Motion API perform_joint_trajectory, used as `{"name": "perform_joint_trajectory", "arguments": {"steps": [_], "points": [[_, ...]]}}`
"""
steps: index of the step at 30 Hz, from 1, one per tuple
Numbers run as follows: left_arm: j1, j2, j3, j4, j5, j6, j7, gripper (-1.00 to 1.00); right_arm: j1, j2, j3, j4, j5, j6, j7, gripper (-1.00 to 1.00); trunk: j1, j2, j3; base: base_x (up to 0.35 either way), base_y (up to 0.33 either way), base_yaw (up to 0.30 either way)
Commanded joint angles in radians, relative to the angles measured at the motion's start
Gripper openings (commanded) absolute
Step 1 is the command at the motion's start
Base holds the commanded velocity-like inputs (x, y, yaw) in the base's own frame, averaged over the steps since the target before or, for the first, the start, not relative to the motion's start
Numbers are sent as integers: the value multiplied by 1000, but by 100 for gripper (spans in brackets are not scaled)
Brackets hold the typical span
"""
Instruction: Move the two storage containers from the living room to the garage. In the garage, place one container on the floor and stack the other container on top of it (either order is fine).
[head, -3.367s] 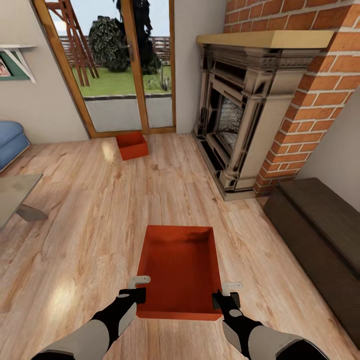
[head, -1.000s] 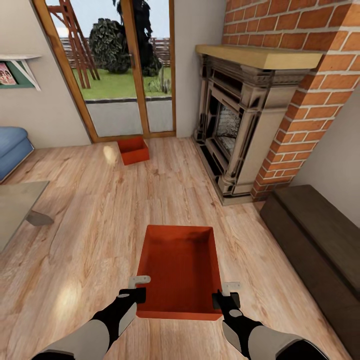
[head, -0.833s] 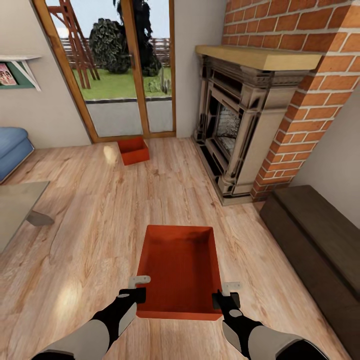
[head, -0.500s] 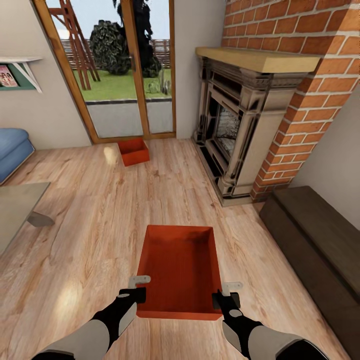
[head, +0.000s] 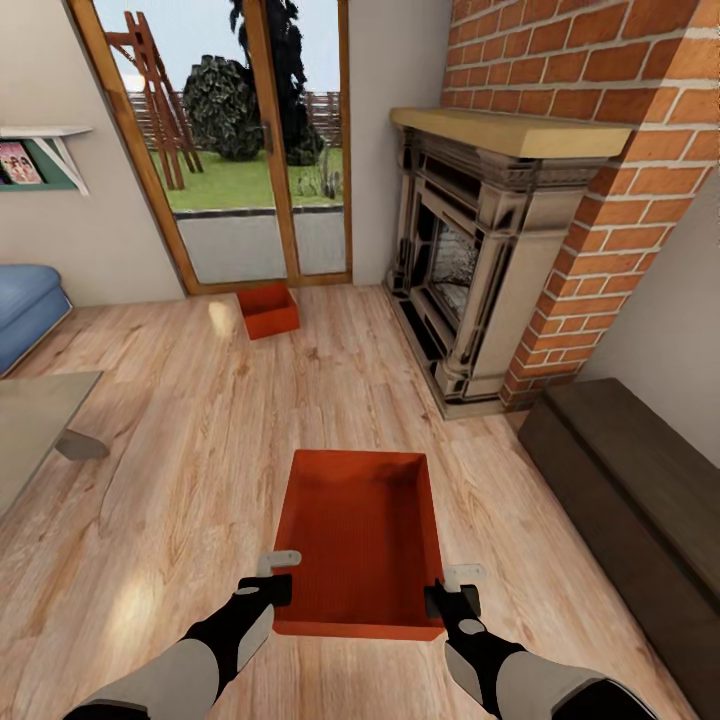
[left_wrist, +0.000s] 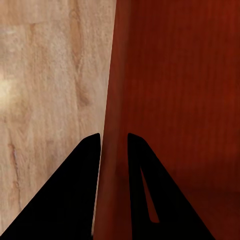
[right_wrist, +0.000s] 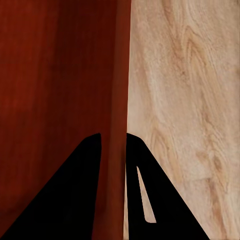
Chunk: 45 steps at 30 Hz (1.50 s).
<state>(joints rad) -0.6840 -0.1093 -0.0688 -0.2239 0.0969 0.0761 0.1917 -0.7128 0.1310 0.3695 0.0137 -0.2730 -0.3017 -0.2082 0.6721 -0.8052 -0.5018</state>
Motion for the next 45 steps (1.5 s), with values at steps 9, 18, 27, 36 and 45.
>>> {"name": "perform_joint_trajectory", "arguments": {"steps": [9, 18, 27, 36, 45], "points": [[0, 1, 25, -2, -11, 7, 17, -100, 0, 1, -33, -1, 16, 3, 1, -100, 0, -1, 13, 0, 0, 0], [0, 2, 26, 1, -11, 7, 17, -100, 0, 1, -32, -1, 17, 3, 1, -100, 0, -1, 28, 0, 0, 0], [0, 6, 26, 3, -11, 7, 17, -100, 0, 1, -32, -1, 17, 3, 1, -100, 0, -1, 42, 0, 0, 0], [0, 9, 26, 4, -11, 7, 17, -100, 0, 1, -32, -1, 17, 3, 1, -100, 0, -1, 57, 0, 0, 0], [0, 10, 27, 5, -11, 7, 17, -100, 0, 1, -32, -1, 17, 3, 1, -100, 0, -1, 71, 0, 0, 0]]}}
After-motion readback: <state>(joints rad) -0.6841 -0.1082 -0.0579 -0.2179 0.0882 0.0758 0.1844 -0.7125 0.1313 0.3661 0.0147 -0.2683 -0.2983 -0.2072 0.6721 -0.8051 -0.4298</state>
